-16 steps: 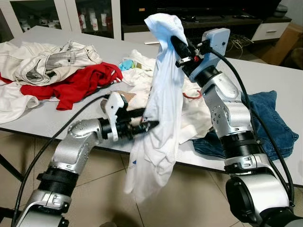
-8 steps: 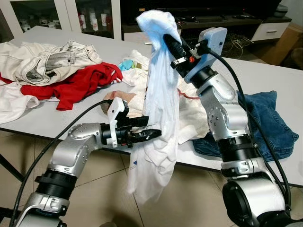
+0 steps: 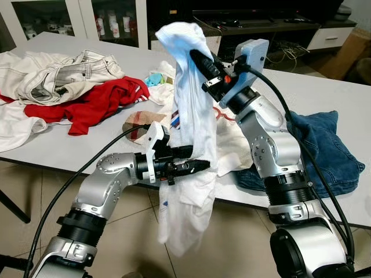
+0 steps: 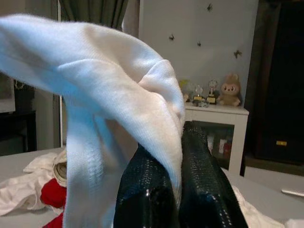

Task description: Hang hanger

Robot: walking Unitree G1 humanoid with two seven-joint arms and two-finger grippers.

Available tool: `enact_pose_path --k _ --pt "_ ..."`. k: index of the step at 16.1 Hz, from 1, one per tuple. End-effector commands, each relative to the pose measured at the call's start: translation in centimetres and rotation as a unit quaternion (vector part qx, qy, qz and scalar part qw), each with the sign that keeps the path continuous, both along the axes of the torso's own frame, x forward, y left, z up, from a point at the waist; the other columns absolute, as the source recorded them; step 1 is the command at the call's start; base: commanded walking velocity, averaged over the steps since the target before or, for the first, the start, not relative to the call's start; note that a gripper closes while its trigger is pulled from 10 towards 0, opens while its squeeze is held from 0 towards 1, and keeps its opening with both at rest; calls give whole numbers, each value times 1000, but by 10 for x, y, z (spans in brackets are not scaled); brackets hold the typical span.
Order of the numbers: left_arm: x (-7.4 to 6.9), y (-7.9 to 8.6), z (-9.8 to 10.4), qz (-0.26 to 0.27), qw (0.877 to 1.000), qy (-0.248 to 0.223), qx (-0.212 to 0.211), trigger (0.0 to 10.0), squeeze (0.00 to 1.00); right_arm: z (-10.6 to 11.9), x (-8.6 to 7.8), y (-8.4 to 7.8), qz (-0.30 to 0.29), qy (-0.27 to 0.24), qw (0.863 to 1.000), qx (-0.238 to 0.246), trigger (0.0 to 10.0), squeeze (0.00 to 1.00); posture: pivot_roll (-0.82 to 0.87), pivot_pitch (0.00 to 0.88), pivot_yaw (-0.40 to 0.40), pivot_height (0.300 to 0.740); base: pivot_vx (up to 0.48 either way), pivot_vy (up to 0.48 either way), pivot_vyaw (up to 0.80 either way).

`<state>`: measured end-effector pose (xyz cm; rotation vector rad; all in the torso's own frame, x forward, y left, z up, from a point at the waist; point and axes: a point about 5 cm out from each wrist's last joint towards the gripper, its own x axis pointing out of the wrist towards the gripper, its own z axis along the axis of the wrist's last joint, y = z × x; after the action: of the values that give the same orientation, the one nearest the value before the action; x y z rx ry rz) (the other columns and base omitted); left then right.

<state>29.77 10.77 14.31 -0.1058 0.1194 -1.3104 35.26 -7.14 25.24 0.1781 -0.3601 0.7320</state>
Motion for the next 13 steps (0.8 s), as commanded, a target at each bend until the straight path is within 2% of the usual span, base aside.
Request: enact_pose_path --k 1,3,10,13 --pt "2 0 7 0 1000 -18 -8 0 0 1 -1 -3 -6 -2 1000 -3 10000 0 20 0 -68 740 0 0 0" --pt "4 3 10 17 999 -34 -20 0 0 -2 1 -7 -20 13 1000 -6 10000 0 24 0 -68 740 0 0 0" --pt "15 6 13 68 995 -71 -35 0 0 -2 2 -14 -32 18 999 -15 10000 0 16 0 -65 740 0 0 0" --pt "16 7 15 73 993 -77 -43 0 0 -2 2 -16 -35 17 999 -16 10000 0 15 0 -64 740 0 0 0"
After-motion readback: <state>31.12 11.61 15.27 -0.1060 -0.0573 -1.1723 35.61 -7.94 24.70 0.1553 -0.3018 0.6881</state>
